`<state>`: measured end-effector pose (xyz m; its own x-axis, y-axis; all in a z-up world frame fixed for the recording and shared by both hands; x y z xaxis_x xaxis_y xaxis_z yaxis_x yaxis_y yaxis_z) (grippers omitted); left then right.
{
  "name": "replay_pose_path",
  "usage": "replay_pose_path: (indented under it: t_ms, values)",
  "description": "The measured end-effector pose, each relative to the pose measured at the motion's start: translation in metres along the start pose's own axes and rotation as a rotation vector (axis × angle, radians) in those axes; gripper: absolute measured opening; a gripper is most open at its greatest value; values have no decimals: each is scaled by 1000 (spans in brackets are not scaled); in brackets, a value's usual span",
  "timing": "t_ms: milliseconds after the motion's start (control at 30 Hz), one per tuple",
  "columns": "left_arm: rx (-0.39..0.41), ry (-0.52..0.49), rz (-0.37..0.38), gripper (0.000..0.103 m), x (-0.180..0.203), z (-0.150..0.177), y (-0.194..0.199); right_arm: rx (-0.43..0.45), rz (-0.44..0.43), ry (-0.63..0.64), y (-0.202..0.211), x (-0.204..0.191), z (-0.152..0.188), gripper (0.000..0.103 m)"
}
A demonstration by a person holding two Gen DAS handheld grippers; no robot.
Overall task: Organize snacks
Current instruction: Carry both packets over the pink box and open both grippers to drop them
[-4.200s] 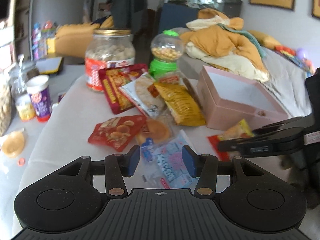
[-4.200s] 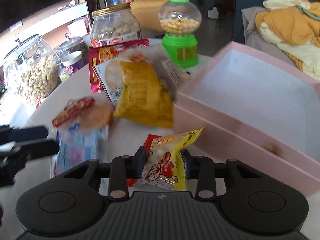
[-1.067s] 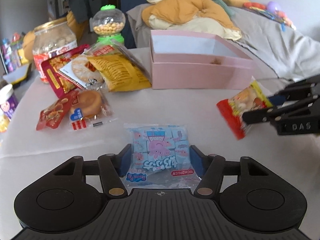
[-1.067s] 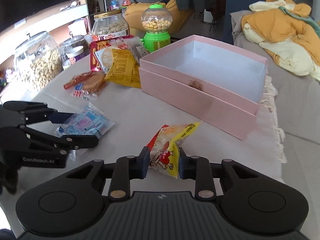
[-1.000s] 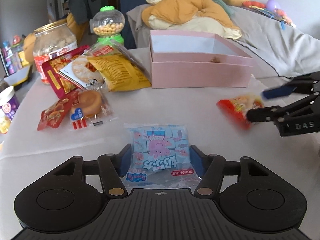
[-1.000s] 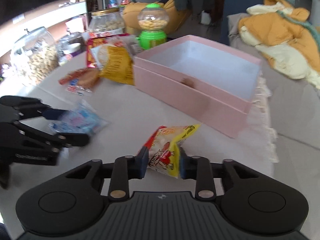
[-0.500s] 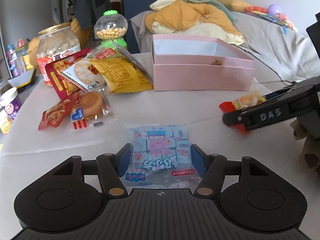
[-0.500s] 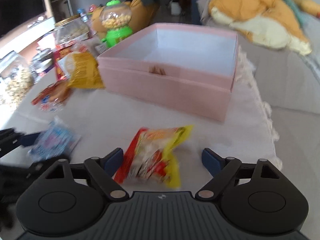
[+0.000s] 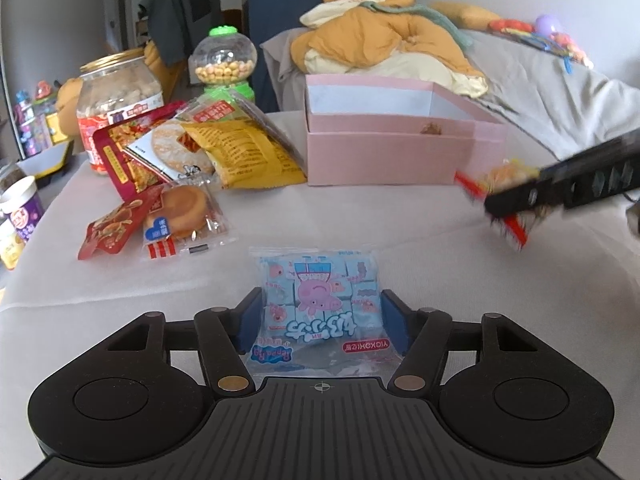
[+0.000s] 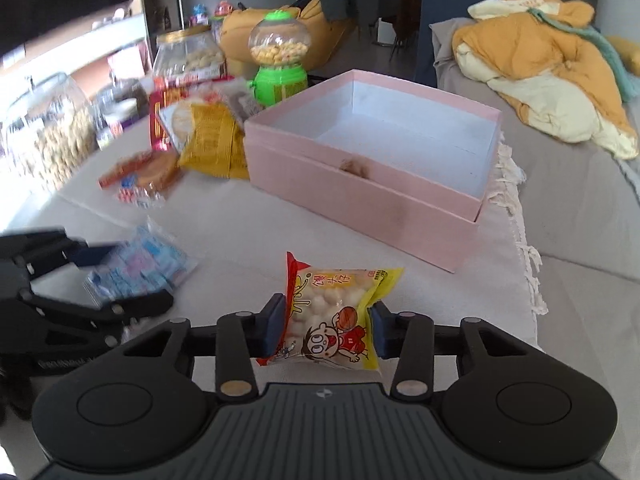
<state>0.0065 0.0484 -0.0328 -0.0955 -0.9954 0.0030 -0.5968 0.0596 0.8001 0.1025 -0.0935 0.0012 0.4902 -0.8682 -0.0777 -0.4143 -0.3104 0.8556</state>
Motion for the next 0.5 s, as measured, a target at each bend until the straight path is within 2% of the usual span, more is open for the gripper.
replay_pose_path:
  t_ms: [67, 133, 233, 300, 367, 433, 467, 500]
  values:
    - [26, 52, 40, 65, -5, -8, 7, 32, -46, -22, 15, 4, -8, 41]
    - [80, 90, 96, 65, -10, -31, 19, 81, -55, -31, 33, 9, -24, 41]
    - [187, 82, 142, 65, -11, -89, 37, 138, -33, -35, 50, 20, -55, 41]
    - [221, 74, 178, 66, -8, -135, 34, 165, 2, -39, 49, 31, -77, 41]
    - [196, 57, 219, 66, -3, -175, 14, 168, 44, -61, 37, 47, -96, 41]
    - [96, 51, 292, 67, 1, -206, -22, 167, 51, -94, 21, 61, -109, 42]
    - [67, 58, 321, 63, 0, -216, -36, 165, 51, -107, 11, 70, -115, 48]
    - [74, 71, 321, 60, -4, -223, -43, 156, 64, -118, 3, 75, -117, 57]
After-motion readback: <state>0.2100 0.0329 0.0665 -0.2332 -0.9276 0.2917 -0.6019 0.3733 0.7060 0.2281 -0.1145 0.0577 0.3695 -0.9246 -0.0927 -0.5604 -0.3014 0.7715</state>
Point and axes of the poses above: each gripper's, at about its wrist camera, not at the fingertips, and y roughly against the way its jaws point, x to its right, z to its underside, the point moved 6 cm from there along -y, roughly the way its jaws point, and after that the axes turned 14 degrees about -x, right-handed, at the moved point
